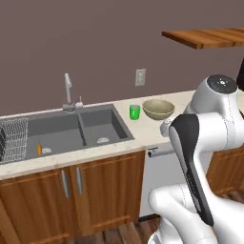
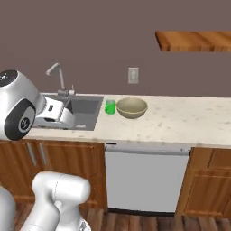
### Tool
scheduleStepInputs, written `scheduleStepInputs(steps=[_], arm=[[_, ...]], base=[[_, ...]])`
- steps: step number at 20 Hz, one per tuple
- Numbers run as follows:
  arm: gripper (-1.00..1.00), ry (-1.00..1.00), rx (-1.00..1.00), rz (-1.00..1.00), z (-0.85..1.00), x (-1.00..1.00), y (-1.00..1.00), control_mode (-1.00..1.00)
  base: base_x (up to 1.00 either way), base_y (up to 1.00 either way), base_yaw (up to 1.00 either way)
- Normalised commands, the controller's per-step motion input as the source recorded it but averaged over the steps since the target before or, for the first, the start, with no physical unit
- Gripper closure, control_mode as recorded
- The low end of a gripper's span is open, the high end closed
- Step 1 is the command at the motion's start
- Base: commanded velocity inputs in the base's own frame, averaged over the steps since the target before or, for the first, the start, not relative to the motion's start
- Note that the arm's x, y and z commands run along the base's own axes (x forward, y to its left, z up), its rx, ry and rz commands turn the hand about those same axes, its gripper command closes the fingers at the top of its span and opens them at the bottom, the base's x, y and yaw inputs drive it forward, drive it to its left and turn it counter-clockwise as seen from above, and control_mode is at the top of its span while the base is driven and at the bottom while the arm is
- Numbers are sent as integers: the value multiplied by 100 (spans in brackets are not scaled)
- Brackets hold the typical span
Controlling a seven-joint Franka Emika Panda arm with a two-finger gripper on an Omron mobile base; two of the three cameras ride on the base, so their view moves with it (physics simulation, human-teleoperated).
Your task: Clear the mugs and bowl far away from the sink.
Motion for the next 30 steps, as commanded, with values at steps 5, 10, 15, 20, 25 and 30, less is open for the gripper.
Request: scheduleStepInputs(steps=[5,10,15,20,25,30], arm=[[-100,0,0,0,0,0,0,100],[-100,0,0,0,0,0,0,100],[-100,0,0,0,0,0,0,100],[-100,0,0,0,0,0,0,100],[-100,0,0,0,0,0,0,100],[-100,0,0,0,0,0,0,100]], base=[[100,27,-47],[59,49,-26],[0,31,0],[-32,33,0],[-73,28,-3],[41,7,0]])
